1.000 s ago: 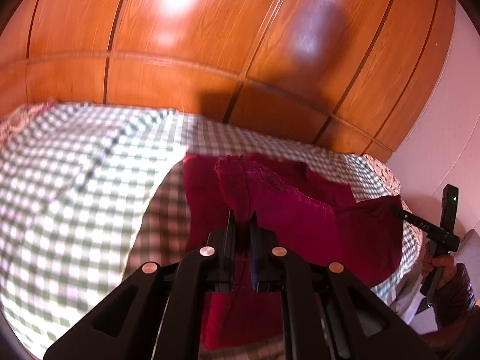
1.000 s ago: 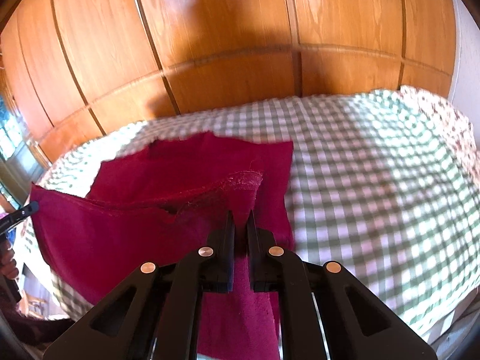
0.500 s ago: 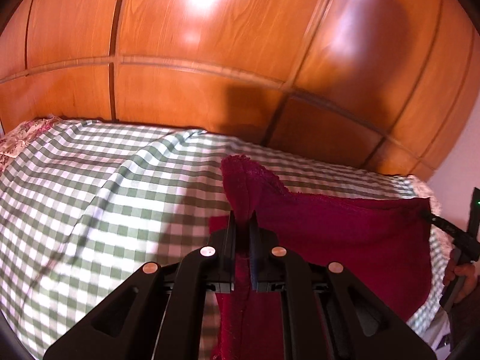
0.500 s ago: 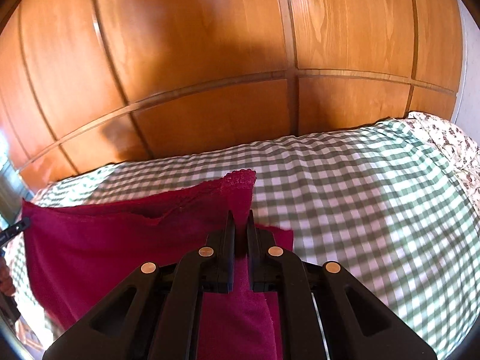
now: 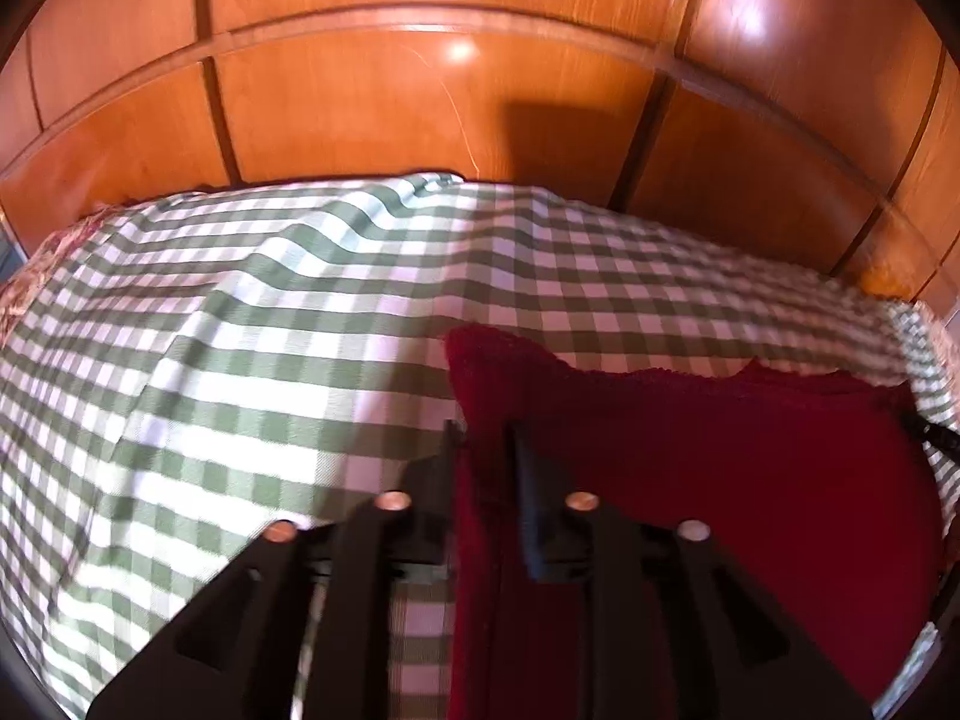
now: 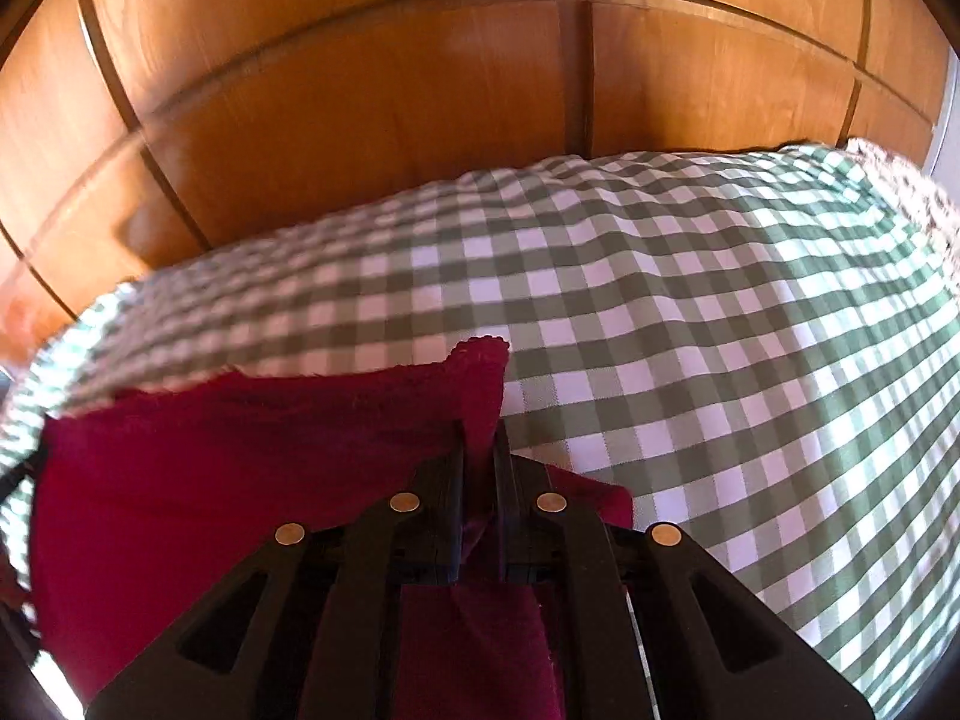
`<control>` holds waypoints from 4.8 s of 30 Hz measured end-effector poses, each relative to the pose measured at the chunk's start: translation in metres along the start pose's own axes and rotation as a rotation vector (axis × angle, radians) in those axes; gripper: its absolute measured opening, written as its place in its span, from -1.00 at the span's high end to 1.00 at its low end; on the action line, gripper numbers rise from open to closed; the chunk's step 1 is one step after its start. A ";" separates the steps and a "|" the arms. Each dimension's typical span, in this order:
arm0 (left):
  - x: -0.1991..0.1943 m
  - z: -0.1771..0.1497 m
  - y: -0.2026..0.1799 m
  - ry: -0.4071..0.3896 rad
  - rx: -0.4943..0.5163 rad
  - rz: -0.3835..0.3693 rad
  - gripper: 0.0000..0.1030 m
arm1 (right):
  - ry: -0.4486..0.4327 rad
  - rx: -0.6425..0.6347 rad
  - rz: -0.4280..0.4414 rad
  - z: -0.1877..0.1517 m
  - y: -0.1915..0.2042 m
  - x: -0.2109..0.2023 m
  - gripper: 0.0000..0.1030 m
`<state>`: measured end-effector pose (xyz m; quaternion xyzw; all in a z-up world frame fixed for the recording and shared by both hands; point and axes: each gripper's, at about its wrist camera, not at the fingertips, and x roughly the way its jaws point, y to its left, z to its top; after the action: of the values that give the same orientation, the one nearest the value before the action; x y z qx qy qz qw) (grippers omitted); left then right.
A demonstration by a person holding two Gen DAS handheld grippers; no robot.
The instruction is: Fold small clothes
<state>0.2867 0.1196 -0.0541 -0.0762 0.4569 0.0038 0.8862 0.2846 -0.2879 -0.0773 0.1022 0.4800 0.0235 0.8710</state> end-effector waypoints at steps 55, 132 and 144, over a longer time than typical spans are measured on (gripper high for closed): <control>-0.124 -0.177 0.039 0.142 -0.035 -0.346 0.87 | 0.084 -0.031 0.174 -0.169 -0.039 -0.153 0.77; -0.091 -0.138 -0.113 0.045 0.204 -0.201 -0.04 | 0.077 0.253 0.397 -0.192 -0.068 -0.116 -0.62; -0.062 -0.145 -0.155 0.086 0.284 -0.155 -0.14 | 0.065 0.276 0.461 -0.197 -0.067 -0.108 -0.07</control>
<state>0.1453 -0.0501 -0.0661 0.0147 0.4833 -0.1322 0.8653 0.0565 -0.3375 -0.1028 0.3259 0.4706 0.1589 0.8044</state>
